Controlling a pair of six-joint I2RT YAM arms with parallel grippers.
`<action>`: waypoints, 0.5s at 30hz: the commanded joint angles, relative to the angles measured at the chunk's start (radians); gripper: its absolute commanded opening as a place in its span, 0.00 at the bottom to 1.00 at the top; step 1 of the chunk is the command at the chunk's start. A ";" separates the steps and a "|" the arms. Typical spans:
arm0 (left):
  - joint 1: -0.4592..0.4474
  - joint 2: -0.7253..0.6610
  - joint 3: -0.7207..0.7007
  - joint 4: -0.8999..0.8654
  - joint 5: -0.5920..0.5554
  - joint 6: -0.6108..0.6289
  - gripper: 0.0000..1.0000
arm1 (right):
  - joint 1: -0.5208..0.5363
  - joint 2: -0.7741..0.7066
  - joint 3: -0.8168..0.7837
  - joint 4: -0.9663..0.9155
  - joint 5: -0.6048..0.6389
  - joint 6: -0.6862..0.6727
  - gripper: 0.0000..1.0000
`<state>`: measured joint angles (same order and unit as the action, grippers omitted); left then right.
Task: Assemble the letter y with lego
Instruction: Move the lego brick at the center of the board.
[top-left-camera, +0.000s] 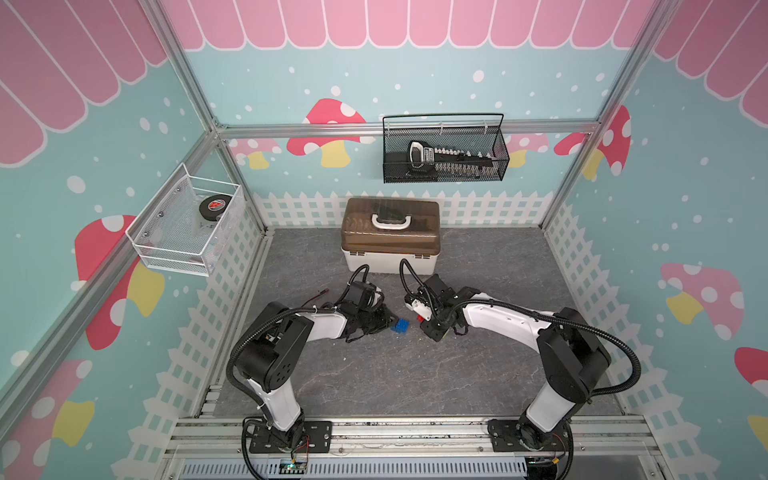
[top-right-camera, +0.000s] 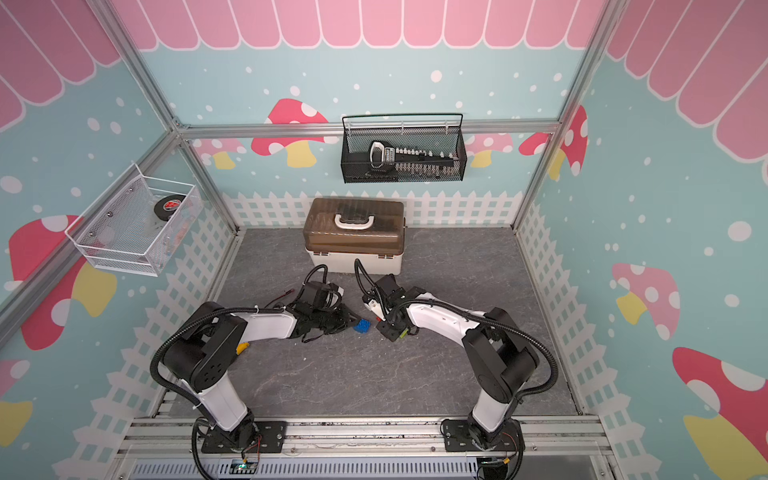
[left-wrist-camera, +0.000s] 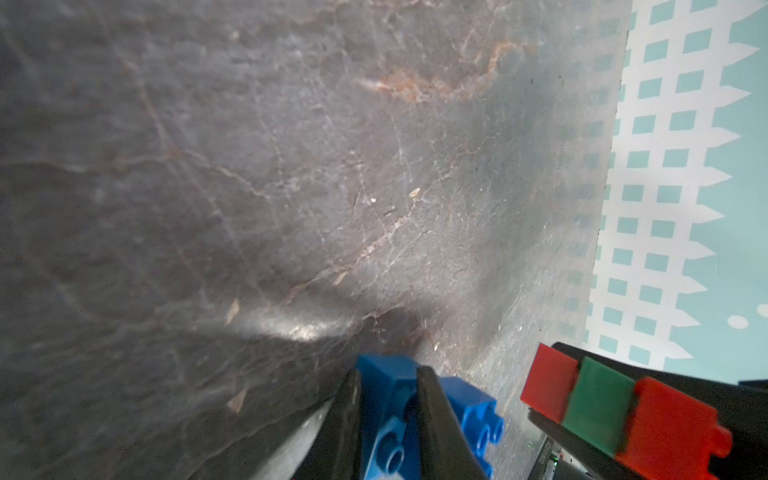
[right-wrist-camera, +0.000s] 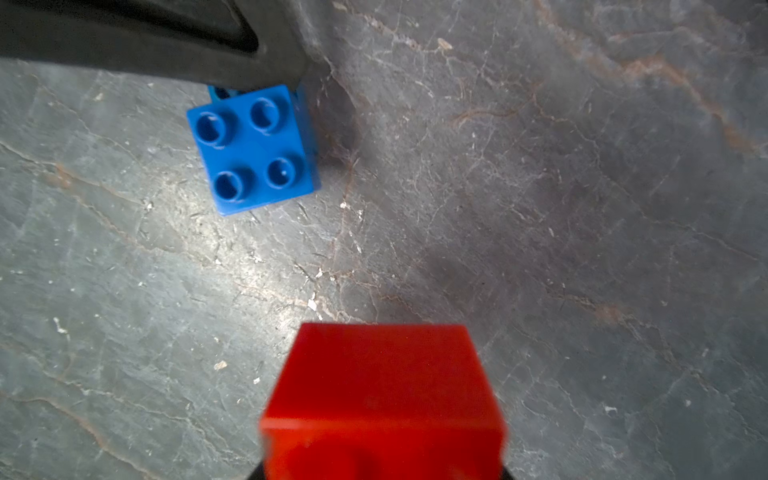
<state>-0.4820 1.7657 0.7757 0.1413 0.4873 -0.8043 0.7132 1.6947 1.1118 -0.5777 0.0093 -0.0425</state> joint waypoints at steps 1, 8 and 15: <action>-0.002 0.006 -0.050 -0.086 -0.036 0.003 0.21 | -0.002 -0.023 -0.016 0.000 0.010 0.007 0.32; -0.004 -0.048 -0.117 -0.089 -0.042 -0.005 0.21 | -0.003 -0.019 -0.019 0.001 0.011 0.012 0.32; -0.009 -0.112 -0.172 -0.098 -0.052 -0.029 0.22 | -0.002 -0.022 -0.020 0.001 0.004 0.018 0.32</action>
<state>-0.4847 1.6630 0.6544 0.1539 0.4847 -0.8143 0.7132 1.6943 1.1034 -0.5758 0.0116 -0.0330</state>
